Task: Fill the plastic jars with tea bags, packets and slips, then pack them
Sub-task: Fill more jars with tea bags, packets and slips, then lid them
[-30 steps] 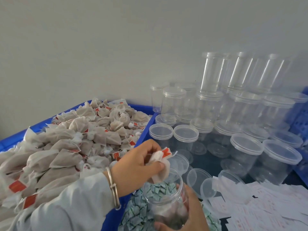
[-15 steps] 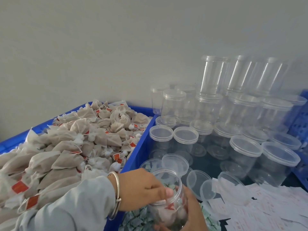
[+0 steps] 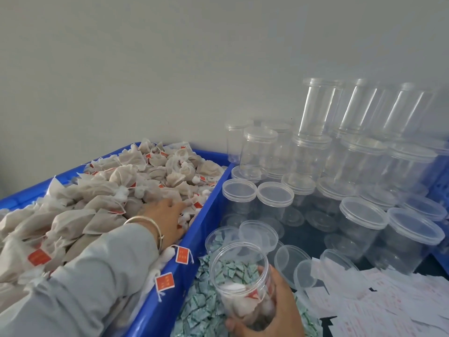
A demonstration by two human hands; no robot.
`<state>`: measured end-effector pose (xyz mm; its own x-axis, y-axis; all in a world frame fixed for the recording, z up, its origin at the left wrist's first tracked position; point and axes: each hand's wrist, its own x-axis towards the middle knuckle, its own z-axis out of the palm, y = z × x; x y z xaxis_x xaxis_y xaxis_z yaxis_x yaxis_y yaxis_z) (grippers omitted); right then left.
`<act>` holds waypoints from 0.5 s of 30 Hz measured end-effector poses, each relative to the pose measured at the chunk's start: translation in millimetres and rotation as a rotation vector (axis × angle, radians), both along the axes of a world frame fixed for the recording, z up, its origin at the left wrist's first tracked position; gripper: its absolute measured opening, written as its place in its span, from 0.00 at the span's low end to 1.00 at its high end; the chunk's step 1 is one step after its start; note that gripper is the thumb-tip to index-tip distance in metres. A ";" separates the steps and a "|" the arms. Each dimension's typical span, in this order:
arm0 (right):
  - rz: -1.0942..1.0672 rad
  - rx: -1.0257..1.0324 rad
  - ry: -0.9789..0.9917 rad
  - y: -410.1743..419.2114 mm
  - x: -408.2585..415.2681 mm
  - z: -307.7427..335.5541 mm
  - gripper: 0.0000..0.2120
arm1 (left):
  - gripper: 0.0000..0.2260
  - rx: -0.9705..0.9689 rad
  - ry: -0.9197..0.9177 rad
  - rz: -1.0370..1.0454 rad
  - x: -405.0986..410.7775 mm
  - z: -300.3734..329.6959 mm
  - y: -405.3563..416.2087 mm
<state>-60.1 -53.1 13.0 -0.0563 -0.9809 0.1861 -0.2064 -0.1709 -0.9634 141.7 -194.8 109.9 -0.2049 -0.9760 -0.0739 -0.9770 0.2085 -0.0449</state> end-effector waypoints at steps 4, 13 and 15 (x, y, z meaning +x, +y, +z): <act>-0.019 -0.012 0.020 -3.0 -0.6 -11.5 0.51 | 0.17 0.210 -0.042 -0.064 -5.1 -9.7 -6.4; -0.042 -0.008 0.046 -1.9 0.7 -8.0 0.49 | 0.15 0.179 -0.257 0.174 -14.4 -6.2 -9.9; -0.030 -0.006 0.031 -2.1 0.1 -8.5 0.50 | 0.16 0.178 -0.232 0.208 -14.7 -4.0 -13.0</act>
